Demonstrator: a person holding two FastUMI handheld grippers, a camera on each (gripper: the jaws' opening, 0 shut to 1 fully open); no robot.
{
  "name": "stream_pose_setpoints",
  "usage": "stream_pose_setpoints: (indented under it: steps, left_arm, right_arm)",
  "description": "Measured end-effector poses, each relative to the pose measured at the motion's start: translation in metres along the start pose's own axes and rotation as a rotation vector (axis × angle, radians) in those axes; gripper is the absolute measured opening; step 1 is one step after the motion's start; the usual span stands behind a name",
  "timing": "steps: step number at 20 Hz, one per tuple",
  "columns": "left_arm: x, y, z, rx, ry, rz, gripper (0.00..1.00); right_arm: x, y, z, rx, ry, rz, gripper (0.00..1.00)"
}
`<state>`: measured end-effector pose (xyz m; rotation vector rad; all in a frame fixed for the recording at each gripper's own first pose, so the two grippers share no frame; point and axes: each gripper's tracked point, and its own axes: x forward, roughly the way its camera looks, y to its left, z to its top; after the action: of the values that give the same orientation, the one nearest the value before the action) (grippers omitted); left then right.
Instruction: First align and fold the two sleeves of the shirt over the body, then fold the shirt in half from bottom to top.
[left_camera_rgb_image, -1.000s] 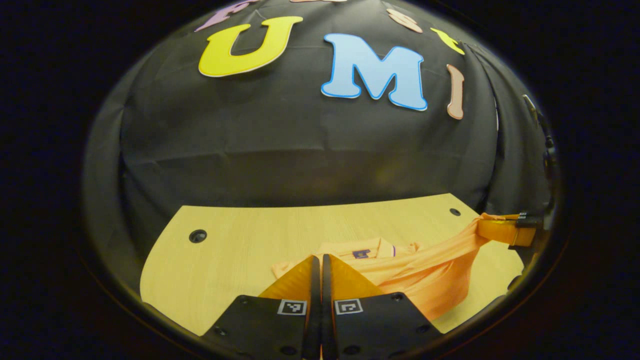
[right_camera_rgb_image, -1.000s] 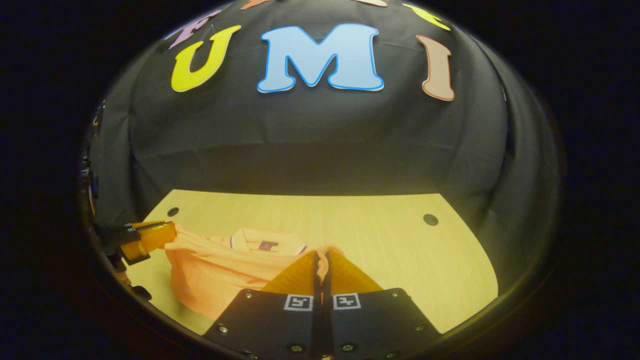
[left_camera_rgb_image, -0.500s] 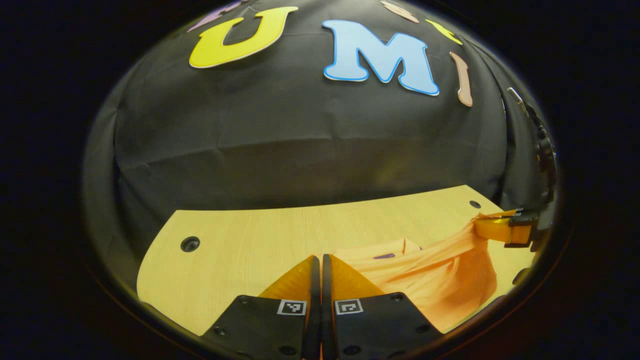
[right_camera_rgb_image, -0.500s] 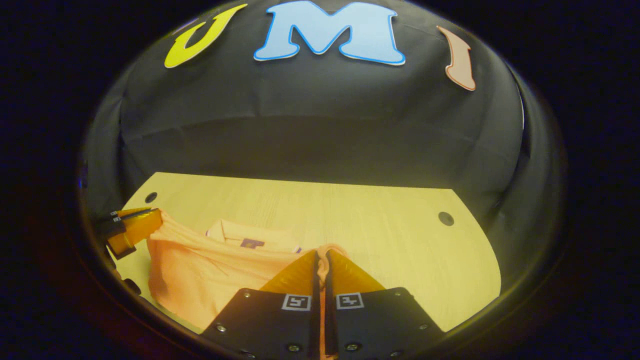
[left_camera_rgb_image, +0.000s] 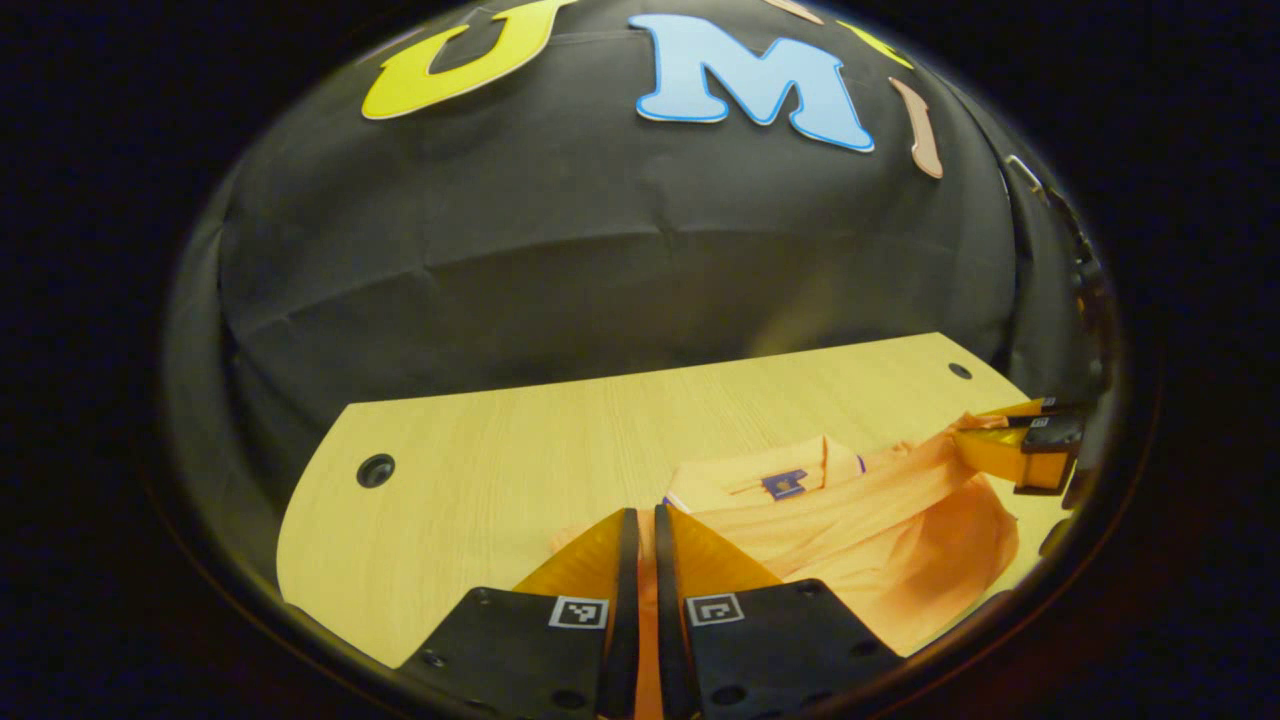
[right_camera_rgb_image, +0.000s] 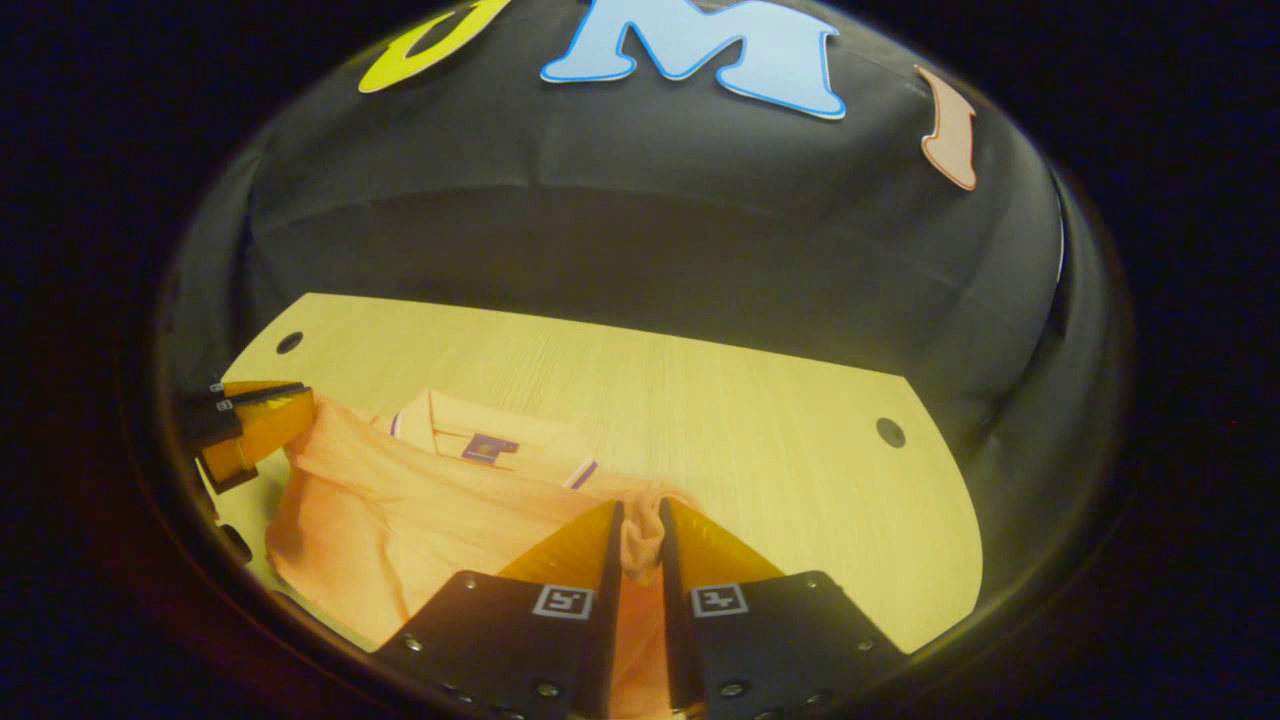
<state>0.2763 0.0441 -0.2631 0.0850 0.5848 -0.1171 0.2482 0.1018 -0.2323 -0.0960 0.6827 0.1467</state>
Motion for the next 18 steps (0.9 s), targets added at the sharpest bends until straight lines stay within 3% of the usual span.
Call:
stream_pose_setpoints:
  steps: [2, 3, 4, 5, 6, 8, 12, 13, 18]
  left_arm:
    - [-0.009, 0.002, -0.002, 0.017, -0.001, 0.01, 0.19]
    - [-0.014, 0.002, -0.001, 0.018, -0.007, 0.013, 0.3]
    - [-0.02, 0.001, 0.0, 0.015, -0.014, 0.009, 0.36]
    - [-0.026, -0.001, 0.002, 0.01, -0.019, 0.006, 0.39]
    - [-0.033, -0.001, 0.007, 0.01, -0.029, 0.01, 0.36]
    - [-0.047, -0.004, 0.019, 0.013, -0.064, 0.009, 0.48]
    - [-0.082, -0.019, 0.047, 0.004, -0.144, -0.009, 0.67]
    - [-0.094, -0.023, 0.056, -0.004, -0.169, -0.011, 0.77]
    - [-0.158, -0.049, 0.09, -0.048, -0.302, -0.019, 0.87]
  right_arm:
    - [-0.009, -0.001, 0.001, -0.001, -0.008, 0.007, 0.55]
    - [-0.015, -0.003, 0.003, 0.0, -0.02, 0.007, 0.6]
    - [-0.019, -0.004, 0.004, 0.003, -0.03, 0.006, 0.74]
    - [-0.025, -0.006, 0.006, 0.01, -0.041, 0.006, 0.75]
    - [-0.031, -0.006, 0.007, 0.021, -0.055, 0.011, 0.77]
    - [-0.046, -0.008, 0.012, 0.044, -0.077, 0.022, 0.92]
    - [-0.089, -0.018, 0.03, 0.058, -0.164, 0.01, 0.92]
    - [-0.103, -0.02, 0.035, 0.055, -0.192, 0.005, 0.92]
    - [-0.174, -0.03, 0.058, 0.055, -0.34, -0.005, 0.92]
